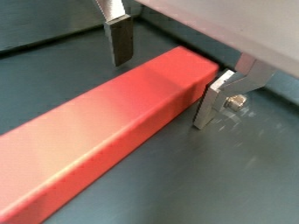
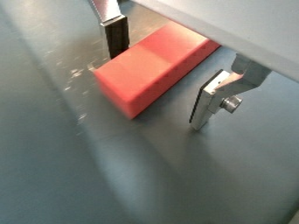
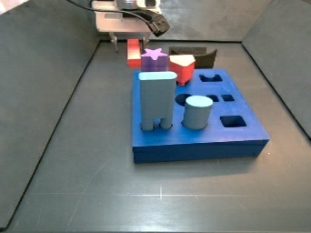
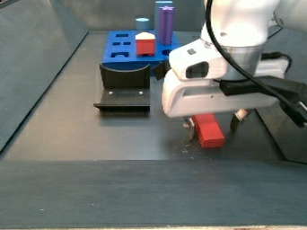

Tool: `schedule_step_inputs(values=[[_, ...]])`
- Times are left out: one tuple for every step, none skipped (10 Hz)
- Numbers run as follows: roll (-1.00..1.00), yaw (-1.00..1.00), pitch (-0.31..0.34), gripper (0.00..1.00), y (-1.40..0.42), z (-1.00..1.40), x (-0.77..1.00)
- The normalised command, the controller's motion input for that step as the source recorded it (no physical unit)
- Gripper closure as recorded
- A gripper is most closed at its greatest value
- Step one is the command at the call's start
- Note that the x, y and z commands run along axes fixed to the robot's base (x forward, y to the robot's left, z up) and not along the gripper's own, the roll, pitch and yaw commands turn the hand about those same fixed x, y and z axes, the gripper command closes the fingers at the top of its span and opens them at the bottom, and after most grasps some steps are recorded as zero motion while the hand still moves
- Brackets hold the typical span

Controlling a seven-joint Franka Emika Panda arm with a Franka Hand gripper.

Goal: Pick up the rectangle object. Move up. Place the rectangle object on the fixture. Regrasp the rectangle object. Move to above the board. Insert the rectangle object.
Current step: Pick up the rectangle object.

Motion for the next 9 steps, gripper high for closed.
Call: schedule_step_inputs(values=[[0.0, 0.0, 0.0, 0.0, 0.02, 0.0, 0.0], [0.0, 0.0, 0.0, 0.0, 0.09, 0.0, 0.0], [-0.01, 0.05, 0.0, 0.0, 0.14, 0.0, 0.0], [0.0, 0.05, 0.0, 0.0, 0.13, 0.0, 0.0], [0.0, 0.03, 0.0, 0.0, 0.1, 0.0, 0.0], [0.0, 0.0, 0.0, 0.0, 0.0, 0.0, 0.0], [0.0, 0.0, 0.0, 1.0, 0.0, 0.0, 0.0], [0.0, 0.0, 0.0, 1.0, 0.0, 0.0, 0.0], [0.0, 0.0, 0.0, 1.0, 0.0, 0.0, 0.0]])
